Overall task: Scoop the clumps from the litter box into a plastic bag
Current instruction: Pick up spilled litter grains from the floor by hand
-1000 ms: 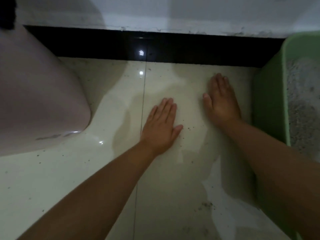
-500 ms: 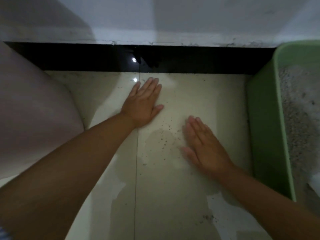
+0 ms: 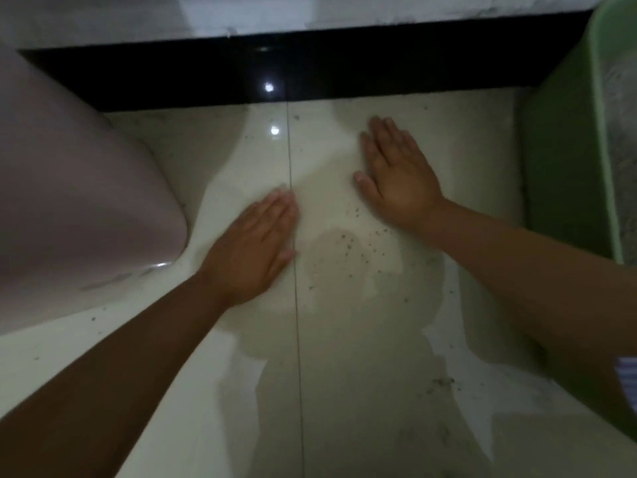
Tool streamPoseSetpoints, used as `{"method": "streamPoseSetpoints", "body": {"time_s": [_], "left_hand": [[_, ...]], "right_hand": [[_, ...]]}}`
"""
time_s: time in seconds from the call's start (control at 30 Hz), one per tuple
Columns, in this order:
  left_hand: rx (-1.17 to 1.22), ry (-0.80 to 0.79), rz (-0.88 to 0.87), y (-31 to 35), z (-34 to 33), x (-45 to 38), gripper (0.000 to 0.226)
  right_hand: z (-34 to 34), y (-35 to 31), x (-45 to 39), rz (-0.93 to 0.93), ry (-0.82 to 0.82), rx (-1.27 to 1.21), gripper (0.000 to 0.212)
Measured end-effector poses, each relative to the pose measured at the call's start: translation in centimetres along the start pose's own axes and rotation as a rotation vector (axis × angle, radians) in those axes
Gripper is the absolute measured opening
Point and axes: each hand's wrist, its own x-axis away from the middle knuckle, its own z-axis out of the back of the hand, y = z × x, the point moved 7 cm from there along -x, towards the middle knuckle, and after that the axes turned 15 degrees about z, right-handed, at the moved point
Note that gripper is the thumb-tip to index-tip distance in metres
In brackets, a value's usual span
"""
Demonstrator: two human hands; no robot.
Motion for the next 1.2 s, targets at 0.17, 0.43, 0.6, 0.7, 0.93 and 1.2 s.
{"method": "streamPoseSetpoints", "body": {"time_s": [0.17,0.43,0.6,0.7,0.93,1.2], "left_hand": [[0.111,0.005,0.347,-3.5,0.1,2.7,0.082],[0.200,0.003,0.507,-3.0,-1.4,4.6,0.087],[0.101,-0.085,0.390,0.5,-2.5,3.1,0.091],[0.065,-0.105,0.200,4.5,-2.6,1.5,0.089],[-0.091,-0.175,0.031,11.0,-3.3,-0.2,0.065],[0.118,-0.122,-0.152,10.8,-2.4,3.6,0.086]], "right_hand": [[-2.0,-3.9,0.8,0.348,-0.164,0.091,0.086],[-4.2,-7.4,6.9,0.641,-0.339,0.137,0.067],[-0.3,-5.9,9.3,0.498,-0.159,0.026,0.062],[4.2,-2.3,9.3,0.195,0.051,0.047,0.066],[2.1,2.6,13.5,-0.446,-0.185,0.014,0.053],[-2.9,-1.8,17.5,-0.484,-0.038,-0.123,0.092]]}}
